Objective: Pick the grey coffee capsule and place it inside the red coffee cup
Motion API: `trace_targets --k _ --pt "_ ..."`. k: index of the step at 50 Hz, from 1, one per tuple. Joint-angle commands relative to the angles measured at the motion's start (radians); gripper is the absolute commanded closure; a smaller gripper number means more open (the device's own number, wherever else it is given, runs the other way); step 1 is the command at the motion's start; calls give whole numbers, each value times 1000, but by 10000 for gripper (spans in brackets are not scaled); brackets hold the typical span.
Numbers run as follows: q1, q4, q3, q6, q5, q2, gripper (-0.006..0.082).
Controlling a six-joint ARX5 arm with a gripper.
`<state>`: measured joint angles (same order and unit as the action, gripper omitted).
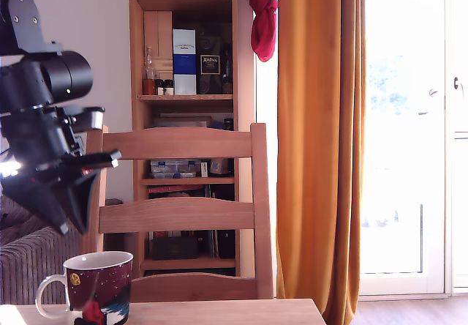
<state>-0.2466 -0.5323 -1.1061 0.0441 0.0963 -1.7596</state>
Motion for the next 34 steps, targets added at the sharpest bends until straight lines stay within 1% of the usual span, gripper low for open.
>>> trace_targets --k 1,12,22,27,34 --pt "21 4 -6 -10 -11 94 788" --pt "58 -14 -5 -19 -107 280 788" --pt "81 14 20 -39 -162 425 788" --pt "85 40 53 -48 -168 484 788" --pt "86 98 140 -48 -190 570 788"
